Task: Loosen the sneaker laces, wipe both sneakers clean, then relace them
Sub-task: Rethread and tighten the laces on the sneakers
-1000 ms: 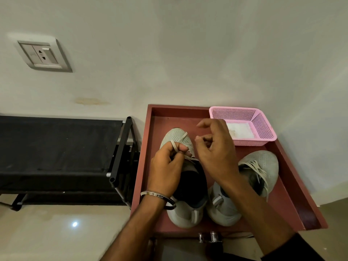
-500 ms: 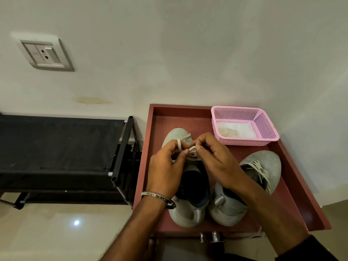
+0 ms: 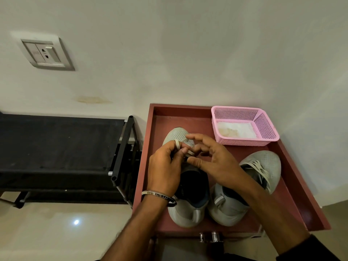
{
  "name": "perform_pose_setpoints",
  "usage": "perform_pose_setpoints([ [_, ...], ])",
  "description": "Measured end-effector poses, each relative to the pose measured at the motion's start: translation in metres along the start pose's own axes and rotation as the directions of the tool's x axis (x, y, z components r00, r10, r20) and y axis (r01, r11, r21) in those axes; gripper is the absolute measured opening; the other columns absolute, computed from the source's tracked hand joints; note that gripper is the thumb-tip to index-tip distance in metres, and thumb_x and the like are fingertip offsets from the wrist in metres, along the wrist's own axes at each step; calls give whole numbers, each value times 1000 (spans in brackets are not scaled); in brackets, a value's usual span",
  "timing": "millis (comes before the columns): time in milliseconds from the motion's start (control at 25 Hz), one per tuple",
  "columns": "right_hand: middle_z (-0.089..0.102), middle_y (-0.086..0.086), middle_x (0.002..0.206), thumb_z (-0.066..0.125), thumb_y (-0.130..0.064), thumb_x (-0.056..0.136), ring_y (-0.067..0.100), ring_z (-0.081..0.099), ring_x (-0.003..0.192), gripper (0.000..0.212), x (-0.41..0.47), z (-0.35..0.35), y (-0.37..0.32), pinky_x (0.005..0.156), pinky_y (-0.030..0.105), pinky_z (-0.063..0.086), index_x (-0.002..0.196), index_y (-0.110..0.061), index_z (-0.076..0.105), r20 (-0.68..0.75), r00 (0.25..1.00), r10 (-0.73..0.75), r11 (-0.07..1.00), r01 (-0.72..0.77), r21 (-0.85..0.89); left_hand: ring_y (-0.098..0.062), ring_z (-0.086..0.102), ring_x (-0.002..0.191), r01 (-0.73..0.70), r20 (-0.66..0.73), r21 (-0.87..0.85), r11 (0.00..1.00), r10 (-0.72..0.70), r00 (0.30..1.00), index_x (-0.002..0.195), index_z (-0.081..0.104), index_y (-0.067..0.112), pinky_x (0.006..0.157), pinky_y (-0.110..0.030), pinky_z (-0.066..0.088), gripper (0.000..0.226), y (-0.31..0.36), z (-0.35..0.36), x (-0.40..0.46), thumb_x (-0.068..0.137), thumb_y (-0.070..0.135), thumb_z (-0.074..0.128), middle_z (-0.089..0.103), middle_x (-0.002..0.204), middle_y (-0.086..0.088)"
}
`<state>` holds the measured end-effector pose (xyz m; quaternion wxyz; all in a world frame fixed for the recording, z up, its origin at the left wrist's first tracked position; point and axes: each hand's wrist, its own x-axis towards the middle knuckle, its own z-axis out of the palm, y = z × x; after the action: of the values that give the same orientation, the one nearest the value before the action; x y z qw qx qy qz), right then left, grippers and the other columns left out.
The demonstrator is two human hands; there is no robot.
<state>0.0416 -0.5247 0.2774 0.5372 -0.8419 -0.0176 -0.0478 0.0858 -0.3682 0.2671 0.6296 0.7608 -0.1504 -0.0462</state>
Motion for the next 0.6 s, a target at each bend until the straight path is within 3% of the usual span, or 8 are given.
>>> perform_pose_setpoints([
  [160, 59, -8, 77, 75, -10, 83, 12, 58, 74, 40, 2, -10, -5, 71, 25, 50, 117, -29, 65, -274, 961, -45, 993, 12, -120, -6, 67, 82, 18, -26, 30, 999, -17, 1000, 87, 70, 21, 76, -33, 57, 10, 3, -1, -1, 94, 18, 63, 71, 84, 8],
  [240, 61, -12, 73, 72, -6, 85, 10, 58, 71, 28, 2, -22, -3, 67, 24, 50, 103, -27, 71, -426, 904, -18, 998, -12, -66, -4, 65, 80, 17, -36, 60, 998, -14, 999, 87, 69, 21, 72, -23, 53, 10, 3, -2, -1, 95, 20, 62, 70, 84, 8],
  [320, 65, -4, 75, 68, -7, 85, 16, 62, 71, 24, 1, -31, 4, 67, 31, 52, 92, -30, 71, -544, 833, 97, 985, -158, -67, -4, 66, 81, 24, -36, 45, 999, -23, 999, 88, 70, 20, 74, -26, 55, 10, 1, -1, 0, 94, 20, 63, 71, 85, 8],
  [400, 64, 1, 90, 66, -14, 81, 20, 60, 82, 20, -2, -31, 12, 72, 36, 54, 91, -31, 70, -604, 785, 139, 859, -400, -321, -4, 67, 86, 38, -36, 18, 999, -38, 999, 95, 73, 21, 79, -33, 58, 11, 1, 0, 1, 94, 19, 63, 73, 90, 9],
  [440, 60, 1, 100, 67, -16, 78, 21, 56, 92, 22, -4, -28, 13, 77, 40, 53, 94, -31, 70, -625, 776, 87, 763, -455, -459, -3, 68, 89, 41, -38, 17, 999, -41, 998, 99, 75, 22, 82, -34, 58, 13, 1, 0, 1, 94, 19, 63, 74, 94, 10],
  [480, 54, 1, 108, 67, -17, 76, 22, 51, 101, 25, -5, -24, 12, 81, 42, 51, 98, -29, 71, -625, 781, -1, 729, -427, -535, -1, 68, 91, 42, -36, 21, 999, -42, 998, 102, 76, 23, 84, -33, 59, 15, 1, 0, 1, 94, 18, 64, 74, 96, 11],
  [520, 52, -1, 113, 65, -19, 76, 20, 48, 106, 27, -5, -21, 9, 84, 40, 48, 101, -28, 71, -582, 809, -83, 759, -327, -562, 0, 68, 92, 40, -32, 23, 999, -39, 999, 103, 76, 23, 85, -33, 59, 16, 1, 0, 1, 93, 17, 65, 75, 97, 12],
  [600, 59, -8, 115, 60, -24, 83, 10, 54, 109, 26, -4, -12, -1, 89, 33, 48, 107, -24, 71, -344, 926, -157, 902, -8, -433, 0, 69, 93, 27, -23, 14, 1000, -27, 999, 100, 77, 24, 86, -36, 58, 15, 1, 0, 1, 93, 17, 65, 75, 95, 12],
])
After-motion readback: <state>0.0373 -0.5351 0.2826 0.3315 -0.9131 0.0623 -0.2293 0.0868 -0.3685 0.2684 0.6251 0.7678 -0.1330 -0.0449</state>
